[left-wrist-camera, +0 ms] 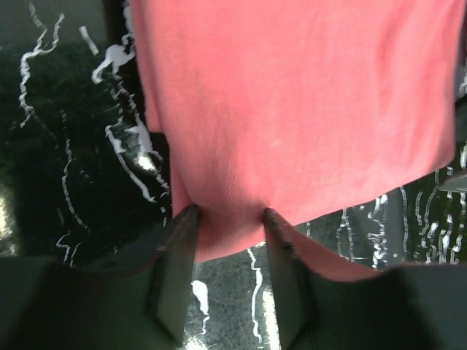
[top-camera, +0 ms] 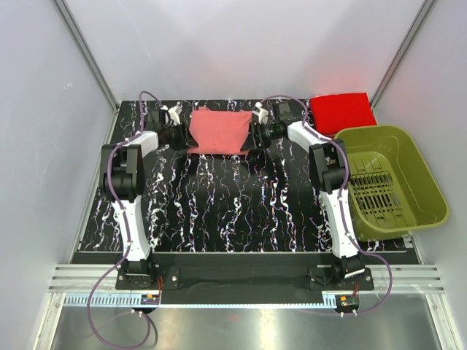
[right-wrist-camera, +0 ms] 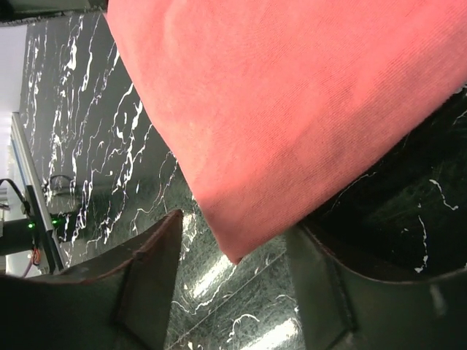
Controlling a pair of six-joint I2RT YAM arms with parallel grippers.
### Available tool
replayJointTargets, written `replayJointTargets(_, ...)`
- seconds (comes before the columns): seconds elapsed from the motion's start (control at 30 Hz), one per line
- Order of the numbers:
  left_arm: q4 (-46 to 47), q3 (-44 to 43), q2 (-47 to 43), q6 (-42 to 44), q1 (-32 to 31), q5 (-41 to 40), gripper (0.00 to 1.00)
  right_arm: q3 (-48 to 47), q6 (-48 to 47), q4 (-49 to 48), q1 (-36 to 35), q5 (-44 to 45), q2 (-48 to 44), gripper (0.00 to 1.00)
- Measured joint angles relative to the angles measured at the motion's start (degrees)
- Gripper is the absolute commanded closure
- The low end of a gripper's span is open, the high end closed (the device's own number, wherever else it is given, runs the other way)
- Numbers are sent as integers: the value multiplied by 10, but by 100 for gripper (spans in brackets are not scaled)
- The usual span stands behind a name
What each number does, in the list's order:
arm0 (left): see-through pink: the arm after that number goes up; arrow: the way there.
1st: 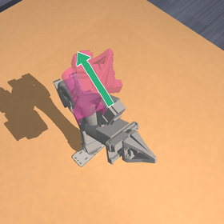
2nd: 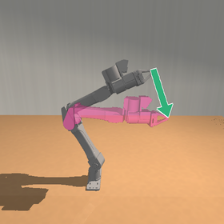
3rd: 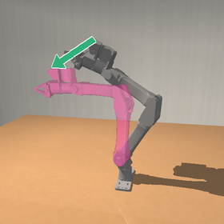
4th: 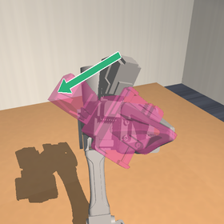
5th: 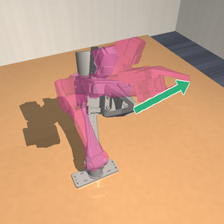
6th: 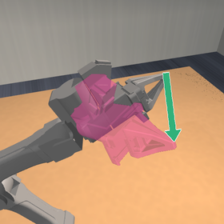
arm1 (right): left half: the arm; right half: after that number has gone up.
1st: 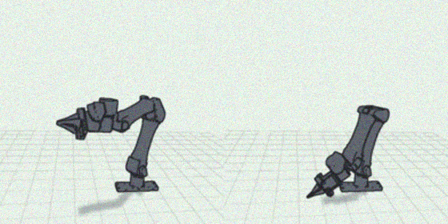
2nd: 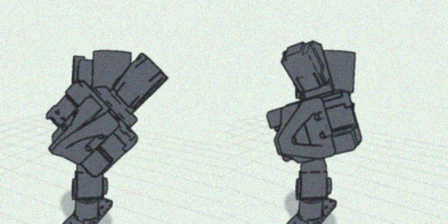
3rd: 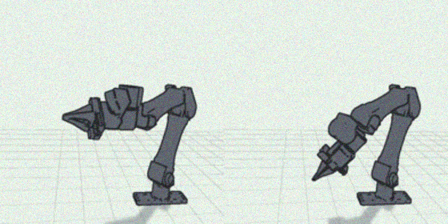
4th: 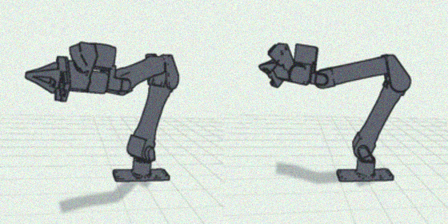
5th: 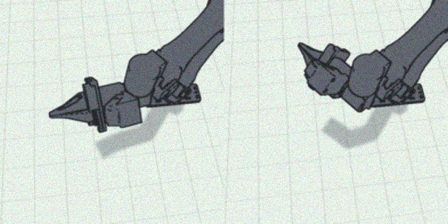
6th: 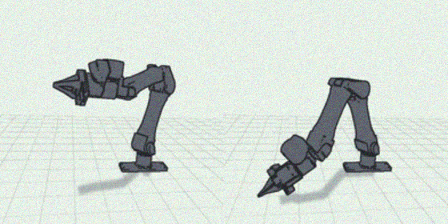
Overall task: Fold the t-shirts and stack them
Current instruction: Fold the tshirt
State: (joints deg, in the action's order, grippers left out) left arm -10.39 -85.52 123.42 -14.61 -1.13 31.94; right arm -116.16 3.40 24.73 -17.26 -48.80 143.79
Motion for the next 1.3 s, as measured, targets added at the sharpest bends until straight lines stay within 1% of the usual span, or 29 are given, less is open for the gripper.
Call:
replayJointTargets(0.07,-2,-12,5,-3,0,8,68,-2,0,-3,0,-6,4,55)
replayJointTargets(0.1,-3,-16,7,-4,0,12,82,-3,2,-5,0,-7,6,65)
replayJointTargets(0.13,-3,-22,9,-8,0,15,90,-3,2,-7,0,-9,7,73)
replayJointTargets(0.17,-3,-27,12,-9,0,20,99,-3,3,-8,0,-12,9,88)
replayJointTargets(0.23,-8,-33,15,-16,0,25,100,-3,2,-9,0,-15,9,97)
replayJointTargets(0.27,-13,-35,16,-20,0,24,100,-2,1,-8,0,-15,9,100)
replayJointTargets(0.4,-39,-31,12,-49,0,0,100,30,-3,-10,0,-14,-2,100)
replayJointTargets(0.5,-52,17,-16,-77,-2,-26,100,94,-1,-15,0,-17,-30,100)
replayJointTargets(0.6,-78,76,-64,-96,-7,-51,100,155,3,-20,-3,-18,-68,100)
replayJointTargets(0.7,-90,129,-110,-107,-13,-66,99,219,8,-32,-10,-16,-110,97)
replayJointTargets(0.73,-92,150,-128,-111,-14,-68,85,244,10,-35,-14,-14,-126,93)
replayJointTargets(0.77,-96,170,-144,-113,-15,-69,76,268,13,-36,-17,-13,-143,88)
replayJointTargets(0.8,-95,191,-162,-116,-16,-71,71,291,15,-40,-22,-10,-157,79)
replayJointTargets(0.83,-96,211,-180,-119,-18,-74,66,313,18,-39,-27,-5,-173,64)
replayJointTargets(0.87,-98,226,-194,-122,-18,-76,58,334,23,-38,-31,-1,-188,59)
replayJointTargets(0.9,-105,243,-212,-123,-18,-79,55,354,24,-40,-34,3,-203,54)
replayJointTargets(0.93,-112,248,-223,-123,-18,-81,51,368,24,-39,-36,3,-214,38)
replayJointTargets(1.0,-129,246,-240,-118,-18,-86,44,387,25,-33,-37,16,-235,36)
replayJointTargets(1.07,-155,222,-244,-104,-17,-91,41,386,21,-25,-36,30,-245,36)
replayJointTargets(1.17,-187,158,-233,-76,-12,-90,41,365,12,-8,-33,47,-248,35)
replayJointTargets(1.23,-196,95,-209,-54,-4,-77,45,339,5,7,-29,61,-248,35)
replayJointTargets(1.3,-187,39,-176,-34,4,-58,48,299,-4,23,-24,73,-241,35)
